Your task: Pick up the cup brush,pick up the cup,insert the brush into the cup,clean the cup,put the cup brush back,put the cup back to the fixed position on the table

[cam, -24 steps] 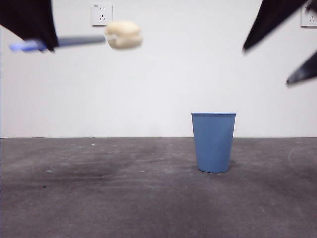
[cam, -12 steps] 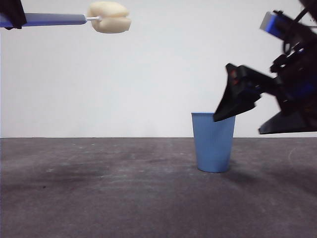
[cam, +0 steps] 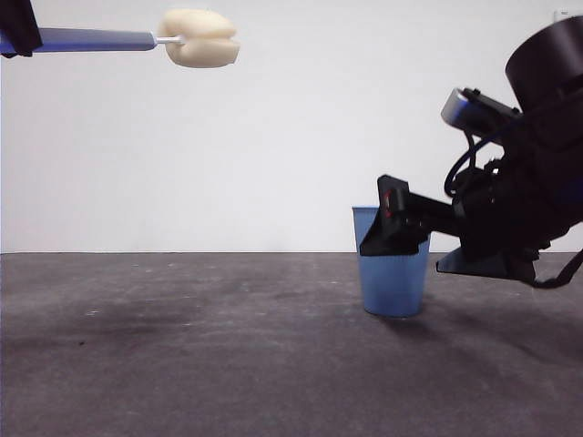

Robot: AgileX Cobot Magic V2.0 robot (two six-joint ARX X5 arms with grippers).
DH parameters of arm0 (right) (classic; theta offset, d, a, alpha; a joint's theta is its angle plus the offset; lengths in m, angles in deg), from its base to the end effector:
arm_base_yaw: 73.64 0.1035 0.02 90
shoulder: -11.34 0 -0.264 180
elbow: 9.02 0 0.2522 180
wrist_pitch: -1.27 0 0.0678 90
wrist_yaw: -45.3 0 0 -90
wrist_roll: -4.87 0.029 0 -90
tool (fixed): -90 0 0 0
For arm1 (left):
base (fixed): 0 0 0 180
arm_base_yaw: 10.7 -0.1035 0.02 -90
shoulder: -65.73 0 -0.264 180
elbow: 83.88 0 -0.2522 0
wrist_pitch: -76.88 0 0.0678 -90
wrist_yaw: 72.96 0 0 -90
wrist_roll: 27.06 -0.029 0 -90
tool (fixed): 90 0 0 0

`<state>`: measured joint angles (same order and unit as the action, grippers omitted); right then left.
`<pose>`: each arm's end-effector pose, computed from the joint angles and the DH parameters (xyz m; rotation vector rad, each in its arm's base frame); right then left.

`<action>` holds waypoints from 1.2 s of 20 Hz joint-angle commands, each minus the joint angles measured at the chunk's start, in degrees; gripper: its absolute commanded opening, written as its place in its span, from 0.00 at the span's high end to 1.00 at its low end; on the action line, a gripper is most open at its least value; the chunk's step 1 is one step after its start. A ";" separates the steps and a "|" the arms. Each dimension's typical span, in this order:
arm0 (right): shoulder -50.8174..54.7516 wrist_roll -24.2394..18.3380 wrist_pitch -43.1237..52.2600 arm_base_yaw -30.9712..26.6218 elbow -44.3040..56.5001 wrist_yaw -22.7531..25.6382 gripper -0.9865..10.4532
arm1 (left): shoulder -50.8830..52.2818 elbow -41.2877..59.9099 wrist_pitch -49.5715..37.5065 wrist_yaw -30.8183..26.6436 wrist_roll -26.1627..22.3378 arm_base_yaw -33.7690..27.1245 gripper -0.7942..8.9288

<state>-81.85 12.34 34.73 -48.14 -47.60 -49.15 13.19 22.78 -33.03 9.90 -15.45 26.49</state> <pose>0.2436 0.1187 0.1266 0.0578 0.3999 0.4917 0.1282 -0.0927 0.3294 0.1407 0.8476 -0.4058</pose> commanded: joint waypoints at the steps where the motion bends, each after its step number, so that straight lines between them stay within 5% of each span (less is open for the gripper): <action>1: -2.60 -0.98 4.26 -0.39 0.44 0.28 0.37 | 0.09 0.20 -0.07 -0.09 0.42 0.02 0.93; 10: -9.42 -2.12 8.02 -1.16 -5.68 -0.02 0.38 | 0.09 0.20 -0.07 -0.09 0.81 0.02 0.93; 19: -9.79 -2.12 7.34 -1.09 -6.56 -0.11 0.91 | 0.09 0.20 0.39 -0.22 0.20 0.00 0.93; 24: -3.10 -2.95 -0.98 -0.04 -6.56 -1.25 0.92 | 0.07 0.20 2.56 -0.37 -3.85 -0.04 0.93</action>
<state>-85.54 9.93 32.90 -48.36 -54.18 -50.24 13.19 22.78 -30.21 9.84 -17.65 26.49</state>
